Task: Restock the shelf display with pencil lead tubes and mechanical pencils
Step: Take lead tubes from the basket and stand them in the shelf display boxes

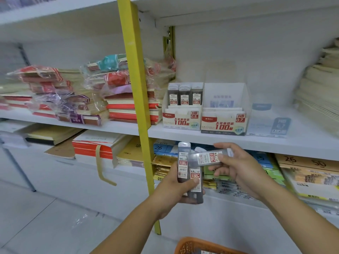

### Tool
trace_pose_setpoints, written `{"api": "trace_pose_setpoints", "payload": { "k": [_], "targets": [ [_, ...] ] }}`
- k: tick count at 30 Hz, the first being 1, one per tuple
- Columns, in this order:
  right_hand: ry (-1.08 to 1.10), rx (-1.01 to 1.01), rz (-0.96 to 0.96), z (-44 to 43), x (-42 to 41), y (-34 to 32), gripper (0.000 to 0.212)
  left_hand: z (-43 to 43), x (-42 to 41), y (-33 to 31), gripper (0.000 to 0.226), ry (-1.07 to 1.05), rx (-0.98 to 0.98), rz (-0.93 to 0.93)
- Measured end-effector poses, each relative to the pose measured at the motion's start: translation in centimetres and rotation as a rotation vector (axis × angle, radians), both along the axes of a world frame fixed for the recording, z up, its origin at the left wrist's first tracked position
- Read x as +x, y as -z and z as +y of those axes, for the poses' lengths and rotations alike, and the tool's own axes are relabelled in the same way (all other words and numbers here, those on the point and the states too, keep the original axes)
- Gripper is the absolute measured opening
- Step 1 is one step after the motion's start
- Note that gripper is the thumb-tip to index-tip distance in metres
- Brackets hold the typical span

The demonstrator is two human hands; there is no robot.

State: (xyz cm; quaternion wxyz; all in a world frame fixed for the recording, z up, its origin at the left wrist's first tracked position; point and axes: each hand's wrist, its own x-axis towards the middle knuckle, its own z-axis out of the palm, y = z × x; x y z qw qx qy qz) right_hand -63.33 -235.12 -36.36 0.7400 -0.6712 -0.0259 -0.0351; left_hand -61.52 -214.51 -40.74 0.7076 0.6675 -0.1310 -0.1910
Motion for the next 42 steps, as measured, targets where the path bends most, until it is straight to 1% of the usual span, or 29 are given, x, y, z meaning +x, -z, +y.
{"api": "trace_pose_setpoints", "payload": {
  "k": [2,7,11,14,16,18,20,23,25,27,29,35,37,39,42],
  "targets": [
    [0.001,0.006,0.003,-0.3,-0.1,-0.1,0.027,0.5,-0.1,-0.2,0.053,-0.039,0.004,-0.005],
    [0.062,-0.147,-0.022,-0.2,-0.3,-0.2,0.035,1.8,-0.1,-0.7,0.049,-0.134,-0.04,-0.027],
    [0.146,-0.175,-0.093,0.9,-0.5,-0.5,0.027,2.5,0.1,-1.3,0.045,-0.211,-0.055,-0.073],
    [0.193,-0.17,-0.156,1.5,-0.8,-2.8,0.023,2.8,0.5,-3.1,0.044,-0.258,-0.066,-0.139],
    [0.202,-0.222,-0.266,1.5,-0.6,-5.9,0.023,3.0,1.1,-5.0,0.045,-0.284,-0.094,-0.183],
    [0.234,-0.319,-0.415,1.1,0.4,-10.0,0.023,3.2,1.8,-6.9,0.046,-0.314,-0.121,-0.223],
    [0.305,-0.475,-0.529,0.7,2.1,-14.1,0.022,3.3,2.4,-8.2,0.048,-0.344,-0.151,-0.255],
    [0.391,-0.753,-0.616,0.8,5.6,-18.5,0.023,3.3,3.4,-9.1,0.052,-0.37,-0.186,-0.282],
    [0.393,-0.976,-0.593,1.1,7.9,-19.7,0.02,3.1,4.1,-9.1,0.05,-0.391,-0.203,-0.289],
    [0.389,-1.185,-0.559,1.4,9.8,-19.9,0.012,3.0,4.6,-9.0,0.046,-0.407,-0.234,-0.286],
    [0.376,-1.294,-0.555,1.7,11.2,-19.7,0.012,2.8,5.2,-8.7,0.043,-0.397,-0.261,-0.26],
    [0.355,-1.474,-0.534,1.6,14.0,-18.9,0.012,2.8,6.1,-7.9,0.039,-0.348,-0.268,-0.23],
    [0.357,-1.475,-0.529,1.7,14.3,-18.2,0.009,3.1,6.5,-7.8,0.04,-0.355,-0.262,-0.237],
    [0.385,-1.467,-0.552,1.7,14.5,-17.5,0.012,3.5,6.8,-7.9,0.041,-0.364,-0.261,-0.252],
    [0.414,-1.44,-0.528,2.0,13.9,-17.2,0.011,3.8,6.9,-8.2,0.041,-0.356,-0.272,-0.262]
  ]
}}
